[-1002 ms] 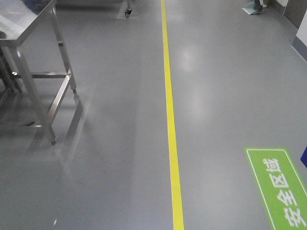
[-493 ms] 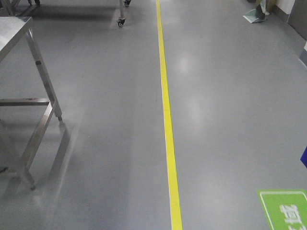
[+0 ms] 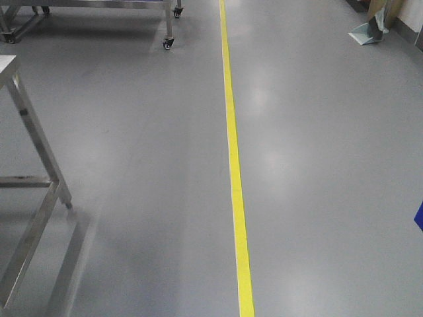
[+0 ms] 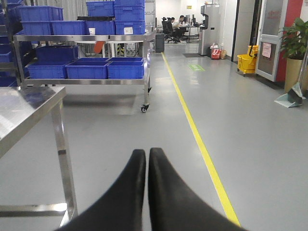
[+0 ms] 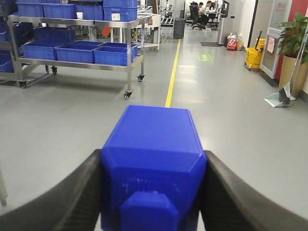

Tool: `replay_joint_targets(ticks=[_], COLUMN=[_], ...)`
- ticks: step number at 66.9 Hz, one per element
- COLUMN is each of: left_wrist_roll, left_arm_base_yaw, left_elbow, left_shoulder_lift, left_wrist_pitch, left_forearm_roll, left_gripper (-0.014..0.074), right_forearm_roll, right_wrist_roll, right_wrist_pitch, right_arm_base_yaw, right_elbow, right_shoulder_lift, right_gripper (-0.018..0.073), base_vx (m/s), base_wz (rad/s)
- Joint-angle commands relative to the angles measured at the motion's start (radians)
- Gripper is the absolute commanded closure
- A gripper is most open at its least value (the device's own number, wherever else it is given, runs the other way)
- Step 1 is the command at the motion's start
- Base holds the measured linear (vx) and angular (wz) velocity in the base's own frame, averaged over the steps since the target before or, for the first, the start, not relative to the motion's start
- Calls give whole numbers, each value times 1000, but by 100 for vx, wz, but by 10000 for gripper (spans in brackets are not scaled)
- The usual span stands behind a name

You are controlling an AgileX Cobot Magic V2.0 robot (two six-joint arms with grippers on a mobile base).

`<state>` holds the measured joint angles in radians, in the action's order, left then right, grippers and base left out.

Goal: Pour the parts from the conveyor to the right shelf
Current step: 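Drive forward past the cart of blue bins, holding the block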

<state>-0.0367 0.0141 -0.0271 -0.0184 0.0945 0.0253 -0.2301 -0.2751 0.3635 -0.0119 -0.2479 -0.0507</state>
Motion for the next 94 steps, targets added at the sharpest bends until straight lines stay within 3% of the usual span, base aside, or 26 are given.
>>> replay_joint_targets(ticks=[1, 94], left_wrist_roll=[-7, -7], left_arm_base_yaw=[2, 2], left_elbow=[26, 26], left_shoulder_lift=[-5, -5], left_wrist_pitch=[-72, -72], left_forearm_roll=[-6, -6], left_gripper=[603, 603], right_forearm_roll=[-4, -4], right_wrist_roll=[-8, -8], right_wrist_pitch=[-78, -78], right_arm_base_yaw=[4, 4], right_elbow=[-28, -28], right_shoulder_lift=[-12, -12], right_gripper=[568, 568], base_vx=[68, 72], base_wz=[-1, 1])
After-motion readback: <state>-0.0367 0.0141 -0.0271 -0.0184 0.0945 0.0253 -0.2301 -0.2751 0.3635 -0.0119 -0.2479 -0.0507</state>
